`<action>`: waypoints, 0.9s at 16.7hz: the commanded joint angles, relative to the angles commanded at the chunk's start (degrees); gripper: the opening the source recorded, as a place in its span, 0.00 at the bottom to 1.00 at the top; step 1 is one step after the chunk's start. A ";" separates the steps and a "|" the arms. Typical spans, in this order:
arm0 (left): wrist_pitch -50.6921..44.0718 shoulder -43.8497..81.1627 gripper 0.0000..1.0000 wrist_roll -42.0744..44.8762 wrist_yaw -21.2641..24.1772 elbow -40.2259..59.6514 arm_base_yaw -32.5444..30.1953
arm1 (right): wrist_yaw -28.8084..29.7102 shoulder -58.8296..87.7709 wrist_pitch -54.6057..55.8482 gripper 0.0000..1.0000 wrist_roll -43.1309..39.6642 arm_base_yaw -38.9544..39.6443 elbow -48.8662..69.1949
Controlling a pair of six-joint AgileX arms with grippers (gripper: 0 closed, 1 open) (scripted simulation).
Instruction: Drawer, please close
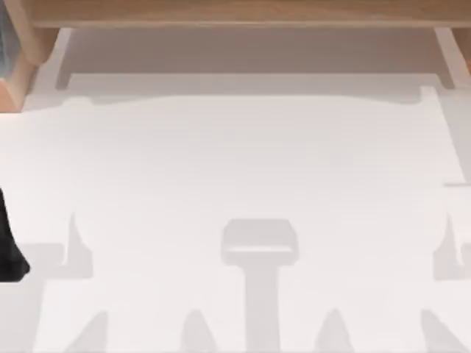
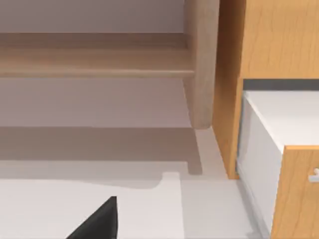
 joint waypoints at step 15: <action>0.00 0.00 1.00 0.00 0.00 0.00 0.00 | -18.22 44.33 18.94 1.00 0.63 -18.86 25.90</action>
